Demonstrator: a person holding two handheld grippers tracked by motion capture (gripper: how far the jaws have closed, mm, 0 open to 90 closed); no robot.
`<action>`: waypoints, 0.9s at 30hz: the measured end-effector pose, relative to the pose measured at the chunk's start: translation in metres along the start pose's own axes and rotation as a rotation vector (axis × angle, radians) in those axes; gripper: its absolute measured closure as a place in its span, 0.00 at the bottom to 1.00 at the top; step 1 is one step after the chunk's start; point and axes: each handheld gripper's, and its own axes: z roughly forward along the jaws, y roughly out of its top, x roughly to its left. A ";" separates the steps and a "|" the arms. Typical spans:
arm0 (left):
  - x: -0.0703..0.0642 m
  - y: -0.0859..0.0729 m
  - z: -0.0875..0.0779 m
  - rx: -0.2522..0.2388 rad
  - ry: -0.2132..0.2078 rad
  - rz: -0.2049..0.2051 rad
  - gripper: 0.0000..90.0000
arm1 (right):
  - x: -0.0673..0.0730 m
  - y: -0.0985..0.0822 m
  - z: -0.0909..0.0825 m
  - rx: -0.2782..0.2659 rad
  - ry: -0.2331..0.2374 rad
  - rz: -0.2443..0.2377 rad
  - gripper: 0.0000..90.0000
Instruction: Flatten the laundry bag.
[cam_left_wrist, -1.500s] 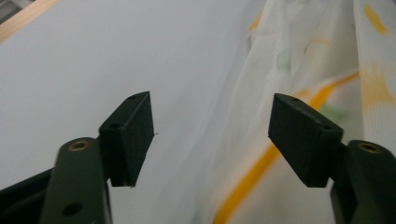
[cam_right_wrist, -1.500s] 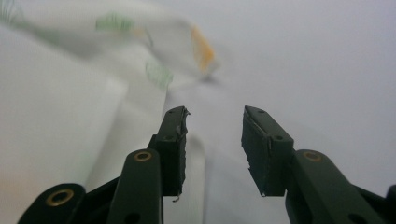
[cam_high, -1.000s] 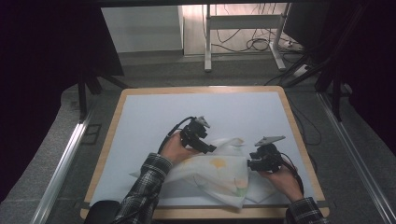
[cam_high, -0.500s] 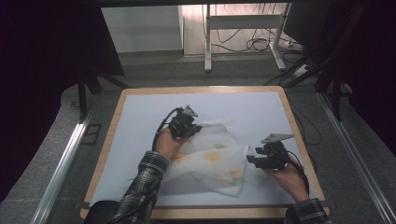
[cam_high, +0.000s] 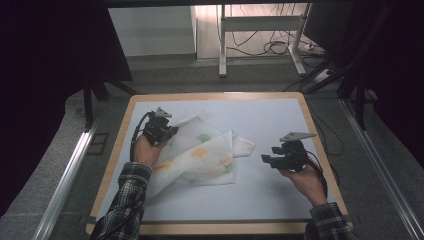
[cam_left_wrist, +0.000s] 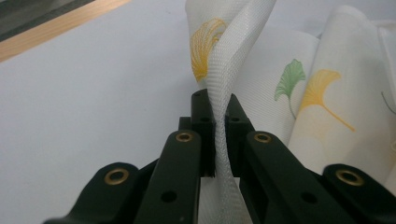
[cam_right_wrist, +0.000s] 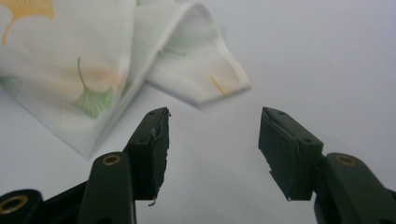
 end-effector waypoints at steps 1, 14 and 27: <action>-0.001 0.000 0.000 0.003 -0.002 0.006 0.97 | 0.002 0.005 0.005 -0.003 0.003 -0.003 0.48; -0.002 -0.002 0.002 0.005 -0.015 0.013 0.96 | 0.047 0.054 0.099 0.014 0.210 0.022 0.30; 0.005 -0.002 0.002 0.008 0.016 -0.007 0.97 | 0.079 0.039 0.095 0.154 0.164 -0.146 0.99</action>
